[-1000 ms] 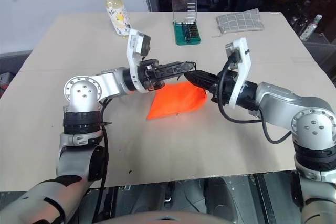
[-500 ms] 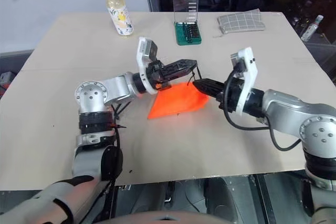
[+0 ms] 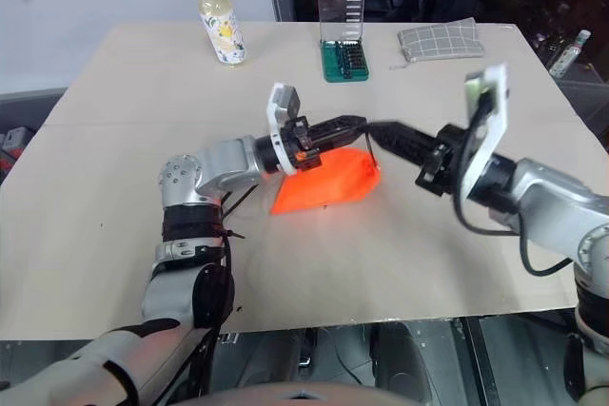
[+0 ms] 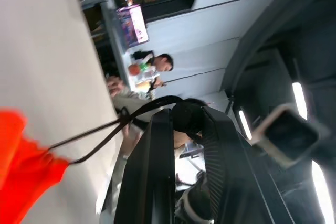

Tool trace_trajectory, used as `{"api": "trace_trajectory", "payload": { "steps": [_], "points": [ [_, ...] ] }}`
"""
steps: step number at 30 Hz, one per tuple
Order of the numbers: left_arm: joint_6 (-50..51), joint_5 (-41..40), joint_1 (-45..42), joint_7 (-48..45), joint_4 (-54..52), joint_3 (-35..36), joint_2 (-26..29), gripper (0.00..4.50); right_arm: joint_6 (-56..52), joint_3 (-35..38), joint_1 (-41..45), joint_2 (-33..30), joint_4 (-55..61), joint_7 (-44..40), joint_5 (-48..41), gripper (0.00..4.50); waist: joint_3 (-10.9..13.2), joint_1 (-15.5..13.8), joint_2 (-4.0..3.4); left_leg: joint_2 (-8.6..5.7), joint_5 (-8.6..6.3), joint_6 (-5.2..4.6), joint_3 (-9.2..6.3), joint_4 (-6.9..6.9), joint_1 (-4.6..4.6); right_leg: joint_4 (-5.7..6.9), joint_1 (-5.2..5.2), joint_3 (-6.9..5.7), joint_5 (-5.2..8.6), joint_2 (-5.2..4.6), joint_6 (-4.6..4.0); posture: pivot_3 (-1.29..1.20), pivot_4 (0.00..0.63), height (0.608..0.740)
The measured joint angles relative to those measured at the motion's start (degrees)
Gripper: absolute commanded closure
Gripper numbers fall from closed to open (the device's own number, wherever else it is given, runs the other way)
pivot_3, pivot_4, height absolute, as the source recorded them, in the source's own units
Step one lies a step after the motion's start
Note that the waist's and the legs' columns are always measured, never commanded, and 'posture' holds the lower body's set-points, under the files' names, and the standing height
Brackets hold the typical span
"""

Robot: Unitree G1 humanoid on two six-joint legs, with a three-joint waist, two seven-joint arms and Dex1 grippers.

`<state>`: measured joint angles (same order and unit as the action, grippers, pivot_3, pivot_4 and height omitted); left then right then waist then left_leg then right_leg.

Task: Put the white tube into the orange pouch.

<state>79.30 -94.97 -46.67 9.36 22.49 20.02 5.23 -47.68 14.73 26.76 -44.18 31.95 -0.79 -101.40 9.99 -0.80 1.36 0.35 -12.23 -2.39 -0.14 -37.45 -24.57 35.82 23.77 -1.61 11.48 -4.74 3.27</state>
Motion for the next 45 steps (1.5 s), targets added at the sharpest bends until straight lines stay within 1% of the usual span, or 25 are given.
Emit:
{"api": "trace_trajectory", "payload": {
  "steps": [3, 5, 8, 9, 11, 13, 14, 16, 17, 21, 23, 24, 26, 33, 36, 39, 40, 41, 43, 45],
  "points": [
    [-2.1, -3.1, 1.0, 6.1, 2.8, -0.4, -1.8, 4.28, 2.2, 1.0, 4.6, -0.2, -1.9, 0.2, -1.4, 4.43, 0.0, 0.0, 0.0, 0.01, 0.0, 0.0, -0.02, -0.02, -0.01, 0.0, 0.0, -0.01, 0.0, 0.0, 0.0, 0.0, 0.15, 0.74],
    [-5.7, -4.4, 1.2, 11.6, 3.6, 0.0, -3.3, 4.28, 3.3, 1.0, 9.7, -0.3, -5.1, 0.3, -1.5, 4.43, 0.0, 0.0, 0.0, 0.0, 0.0, 0.0, 0.02, -0.03, 0.0, 0.01, 0.0, 0.01, -0.01, -0.02, -0.01, 0.0, 0.15, 0.74],
    [-9.7, -6.7, 2.2, 17.2, 3.4, 0.2, -4.8, 4.28, 4.2, 1.8, 15.8, -2.2, -8.8, 0.2, -1.9, 4.43, 0.0, 0.0, 0.02, 0.01, 0.0, 0.0, 0.02, 0.0, -0.03, -0.03, 0.01, 0.01, -0.01, -0.03, -0.02, 0.0, 0.15, 0.74],
    [-10.3, -7.4, 2.5, 18.0, 3.3, 0.2, -4.8, 4.28, 4.0, 1.9, 15.9, -3.2, -9.0, 0.0, -1.4, 4.43, 0.0, -0.1, 0.04, 0.0, 0.0, 0.0, 0.03, 0.02, -0.05, -0.05, 0.0, -0.04, 0.0, -0.03, -0.02, 0.0, 0.15, 0.74],
    [-11.3, -9.9, 2.7, 18.8, 2.0, 0.0, -4.8, 4.28, 1.1, 0.4, 12.8, -7.9, -8.1, -2.3, 4.4, 4.43, -0.1, -0.4, 0.09, 0.0, 0.0, 0.0, 0.12, 0.02, -0.13, -0.1, 0.0, -0.13, 0.0, -0.1, -0.02, 0.0, 0.15, 0.74],
    [-11.6, -11.6, 2.7, 19.1, 0.5, -0.4, -4.2, 4.28, -1.1, -2.2, 8.2, -9.4, -7.4, -3.7, 9.8, 3.89, -0.1, -0.3, 0.16, 0.0, 0.0, -0.01, 0.17, 0.02, -0.12, -0.13, 0.0, -0.07, 0.0, -0.13, -0.03, 0.0, 0.15, 0.74],
    [-11.4, -12.7, 3.0, 19.1, -0.5, -1.4, -3.4, 4.28, -2.0, -4.0, 3.3, -8.8, -6.5, -4.5, 13.2, 3.47, -0.1, -0.3, 0.16, -0.03, -0.01, -0.01, 0.16, 0.02, -0.1, -0.11, 0.0, -0.03, -0.01, -0.15, -0.02, 0.0, 0.15, 0.74],
    [-11.1, -13.2, 3.5, 18.9, -1.1, -2.4, -2.4, 4.28, -2.7, -6.0, -0.3, -7.4, -5.9, -4.6, 15.2, 2.96, -0.1, -0.2, 0.12, -0.05, -0.01, -0.02, 0.13, 0.01, -0.09, -0.08, 0.04, 0.06, -0.01, -0.17, -0.02, 0.0, 0.15, 0.74],
    [-10.4, -13.3, 3.8, 18.2, -1.7, -3.8, -1.7, 4.28, -3.3, -8.5, -3.7, -5.7, -4.8, -3.9, 18.1, 2.96, -0.1, -0.1, 0.12, -0.09, 0.0, -0.02, 0.11, -0.02, -0.07, -0.04, 0.02, 0.06, -0.01, -0.15, -0.02, 0.0, 0.15, 0.74],
    [-9.9, -14.3, 3.9, 17.6, -1.9, -5.1, -1.1, 4.28, -3.4, -11.4, -5.4, -4.4, -3.5, -3.8, 22.0, 2.96, -0.1, -0.1, 0.11, -0.11, 0.0, -0.02, 0.08, -0.03, -0.03, -0.02, 0.02, 0.05, 0.0, -0.14, -0.02, 0.0, 0.15, 0.74],
    [-9.7, -14.6, 3.9, 16.7, -2.2, -6.2, -0.2, 4.28, -3.2, -12.3, -5.4, -2.0, -2.6, -3.8, 25.0, 2.96, -0.1, 0.0, 0.17, -0.08, 0.0, -0.02, 0.07, -0.04, 0.07, -0.01, -0.04, 0.04, 0.0, -0.07, -0.02, 0.0, 0.15, 0.74],
    [-9.4, -14.7, 3.9, 15.6, -2.6, -7.3, 0.6, 4.28, -3.1, -16.6, -5.2, 1.9, -2.6, -3.8, 29.0, 2.96, -0.1, 0.0, 0.16, -0.06, 0.0, -0.02, 0.05, -0.03, 0.09, 0.02, -0.03, 0.05, 0.0, -0.02, -0.03, 0.0, 0.15, 0.74],
    [-9.5, -14.9, 3.9, 15.0, -2.6, -8.0, 1.3, 4.28, -3.3, -18.1, -4.9, 3.7, -2.7, -4.0, 31.1, 2.96, -0.1, 0.0, 0.16, -0.06, 0.0, -0.01, 0.05, -0.03, 0.06, 0.01, -0.03, 0.04, 0.0, -0.01, -0.03, 0.0, 0.15, 0.74],
    [-9.7, -15.6, 3.9, 13.3, -2.8, -10.0, 3.5, 4.28, -3.6, -18.7, -3.1, 8.3, -4.1, -6.4, 36.6, 2.96, -0.1, -0.1, 0.16, -0.12, 0.0, -0.02, 0.04, -0.02, 0.0, -0.05, -0.02, 0.03, 0.0, -0.07, -0.02, 0.0, 0.15, 0.74],
    [-9.8, -15.9, 3.9, 12.9, -3.2, -10.9, 3.9, 4.28, -3.9, -18.8, -2.7, 9.2, -5.0, -7.4, 38.2, 2.96, -0.1, 0.0, 0.16, -0.11, 0.0, -0.02, 0.03, -0.02, 0.02, -0.04, -0.02, 0.01, 0.0, -0.06, -0.02, 0.0, 0.15, 0.74],
    [-9.9, -16.5, 3.9, 12.4, -3.3, -11.5, 4.2, 4.28, -4.5, -18.8, -2.5, 10.3, -6.6, -8.6, 39.9, 3.68, -0.1, 0.0, 0.16, -0.1, 0.0, -0.02, 0.03, -0.02, 0.03, -0.02, -0.02, 0.02, 0.0, -0.05, -0.02, 0.0, 0.15, 0.74],
    [-9.9, -16.5, 3.9, 12.2, -3.3, -11.6, 4.3, 4.28, -4.7, -18.7, -2.5, 10.6, -6.9, -9.1, 40.0, 4.15, -0.1, 0.0, 0.16, -0.1, 0.0, -0.01, 0.03, -0.02, 0.02, -0.02, -0.02, 0.02, 0.0, -0.05, -0.02, 0.0, 0.15, 0.74],
    [-10.1, -16.5, 3.9, 12.2, -3.3, -11.6, 4.3, 4.28, -4.8, -18.6, -2.5, 10.6, -6.9, -9.8, 40.0, 4.47, -0.1, 0.0, 0.15, -0.1, 0.0, -0.01, 0.03, -0.02, 0.02, -0.03, -0.02, 0.01, 0.0, -0.05, -0.02, 0.0, 0.15, 0.74],
    [-10.8, -16.5, 3.9, 12.1, -3.3, -11.6, 4.4, 4.28, -5.0, -17.3, -2.5, 10.5, -6.8, -11.2, 39.1, 4.47, -0.1, 0.0, 0.15, -0.11, 0.0, -0.02, 0.03, -0.02, 0.01, -0.03, -0.02, 0.02, 0.0, -0.06, -0.02, 0.0, 0.15, 0.74],
    [-12.0, -17.0, 3.6, 11.4, -3.3, -11.3, 4.3, 4.28, -5.0, -13.6, -2.7, 10.2, -6.4, -13.0, 35.5, 4.47, -0.1, -0.1, 0.16, -0.11, 0.0, -0.02, 0.01, -0.02, -0.03, -0.06, -0.02, 0.0, -0.01, -0.07, -0.02, 0.0, 0.15, 0.74]
  ]
}}
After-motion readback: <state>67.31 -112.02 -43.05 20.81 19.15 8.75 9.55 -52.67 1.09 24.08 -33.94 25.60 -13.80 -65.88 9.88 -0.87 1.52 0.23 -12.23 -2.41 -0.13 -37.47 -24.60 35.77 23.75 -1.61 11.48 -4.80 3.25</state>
